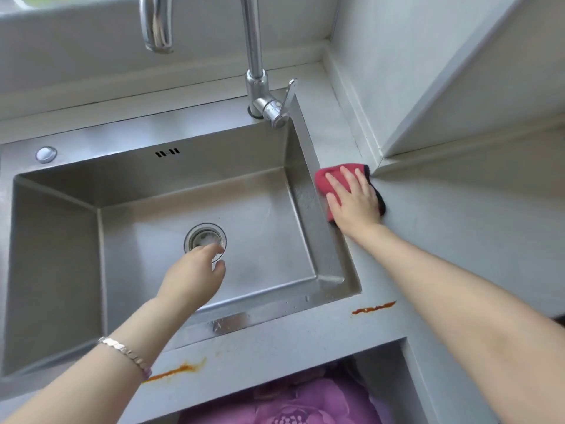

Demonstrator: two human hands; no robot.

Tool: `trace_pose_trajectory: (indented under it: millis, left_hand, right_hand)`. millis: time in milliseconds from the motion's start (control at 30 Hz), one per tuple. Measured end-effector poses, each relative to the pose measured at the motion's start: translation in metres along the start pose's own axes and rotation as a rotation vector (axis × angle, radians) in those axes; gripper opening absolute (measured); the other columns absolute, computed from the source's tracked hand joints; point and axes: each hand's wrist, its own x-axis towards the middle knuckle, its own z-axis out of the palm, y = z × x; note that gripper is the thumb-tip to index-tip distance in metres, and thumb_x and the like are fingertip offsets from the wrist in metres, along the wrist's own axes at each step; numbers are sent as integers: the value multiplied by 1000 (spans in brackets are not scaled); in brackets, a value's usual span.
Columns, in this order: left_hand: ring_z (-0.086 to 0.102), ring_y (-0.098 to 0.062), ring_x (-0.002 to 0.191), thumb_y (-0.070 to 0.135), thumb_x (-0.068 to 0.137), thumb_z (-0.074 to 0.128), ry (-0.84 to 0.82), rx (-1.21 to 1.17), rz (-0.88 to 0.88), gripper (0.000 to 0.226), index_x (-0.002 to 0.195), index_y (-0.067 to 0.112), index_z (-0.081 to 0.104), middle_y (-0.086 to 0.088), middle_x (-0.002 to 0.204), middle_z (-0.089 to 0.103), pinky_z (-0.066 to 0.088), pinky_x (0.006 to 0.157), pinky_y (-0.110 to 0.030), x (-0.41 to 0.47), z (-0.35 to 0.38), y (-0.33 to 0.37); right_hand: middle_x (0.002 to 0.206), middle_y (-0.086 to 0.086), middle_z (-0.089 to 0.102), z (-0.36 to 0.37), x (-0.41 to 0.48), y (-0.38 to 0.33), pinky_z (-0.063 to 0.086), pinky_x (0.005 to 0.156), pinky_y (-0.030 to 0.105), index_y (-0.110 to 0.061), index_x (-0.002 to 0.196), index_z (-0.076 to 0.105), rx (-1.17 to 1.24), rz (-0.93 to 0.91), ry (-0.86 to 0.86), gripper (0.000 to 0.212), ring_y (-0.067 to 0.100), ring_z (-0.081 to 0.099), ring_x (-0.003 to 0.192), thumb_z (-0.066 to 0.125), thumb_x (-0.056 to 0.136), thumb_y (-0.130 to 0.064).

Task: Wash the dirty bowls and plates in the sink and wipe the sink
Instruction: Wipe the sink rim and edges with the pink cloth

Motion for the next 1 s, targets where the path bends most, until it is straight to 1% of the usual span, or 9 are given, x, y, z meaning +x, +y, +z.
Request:
trace_pose_trajectory:
  millis: [67, 133, 233, 300, 467, 567, 700, 867, 1000]
  left_hand:
    - [50, -20, 118, 24, 96, 41, -10, 2, -7, 34, 129, 21, 49, 0, 131, 54, 41, 89, -30, -9, 4, -1]
    - [50, -19, 118, 24, 96, 40, -29, 3, -13, 35, 130, 22, 48, 2, 131, 54, 40, 87, -28, -17, 8, -3]
    - [51, -18, 116, 25, 96, 40, -44, -1, -20, 34, 129, 24, 49, 2, 130, 54, 41, 85, -27, -24, 14, -6]
    - [52, -17, 116, 26, 96, 40, -54, 1, -15, 34, 129, 25, 49, 3, 130, 54, 42, 86, -28, -28, 18, -7]
    - [55, -17, 110, 28, 96, 41, -125, -2, 23, 33, 128, 27, 49, 7, 127, 55, 44, 83, -28, -40, 31, -6]
    - [53, -15, 112, 31, 96, 44, -162, 0, 81, 32, 126, 28, 53, 9, 124, 57, 43, 85, -28, -45, 37, -10]
    - [57, -15, 108, 33, 94, 49, -197, 0, 135, 24, 112, 28, 64, 8, 115, 63, 41, 77, -25, -49, 40, -11]
    - [55, -20, 70, 30, 87, 57, -196, 15, 141, 18, 77, 19, 68, 0, 76, 65, 41, 59, -26, -49, 41, -8]
    - [51, -24, 64, 25, 86, 57, -172, 61, 100, 21, 73, 11, 66, -4, 68, 61, 34, 54, -24, -45, 40, -4]
  right_hand:
    - [156, 1, 18, 8, 3, -19, 6, 114, 37, -31, 143, 33, 28, 87, 50, 46, 26, 7, 144, 37, 97, -34]
    - [154, 3, 23, 13, -12, -20, 10, 114, 39, -28, 141, 39, 58, 17, 43, 44, 28, 10, 144, 39, 97, -29]
    - [140, 8, 48, 13, -59, 4, 35, 103, 48, -24, 123, 61, 10, -249, 33, 42, 36, 38, 132, 38, 89, -29]
    - [131, 9, 57, 9, -82, 30, 43, 94, 51, -22, 115, 66, -11, -306, 20, 42, 38, 50, 123, 38, 84, -28]
    - [144, 9, 42, -3, -110, 86, 26, 110, 46, -19, 129, 56, 108, 140, 105, 58, 34, 29, 138, 24, 84, -38]
    - [147, 10, 39, 0, -136, 91, 17, 113, 37, -15, 130, 55, 157, 270, 159, 53, 32, 23, 140, 30, 85, -26]
    - [145, 8, 41, 18, -172, 64, 12, 112, 30, -15, 129, 56, 214, 283, 185, 57, 31, 25, 140, 23, 83, -27]
    - [134, 13, 53, 45, -196, 6, 18, 106, 29, -11, 120, 63, 253, 246, 210, 52, 40, 41, 128, 32, 79, -18]
    - [139, 7, 49, 52, -199, -44, 19, 110, 24, -13, 123, 61, 407, 180, 167, 49, 26, 33, 135, 33, 83, -19]
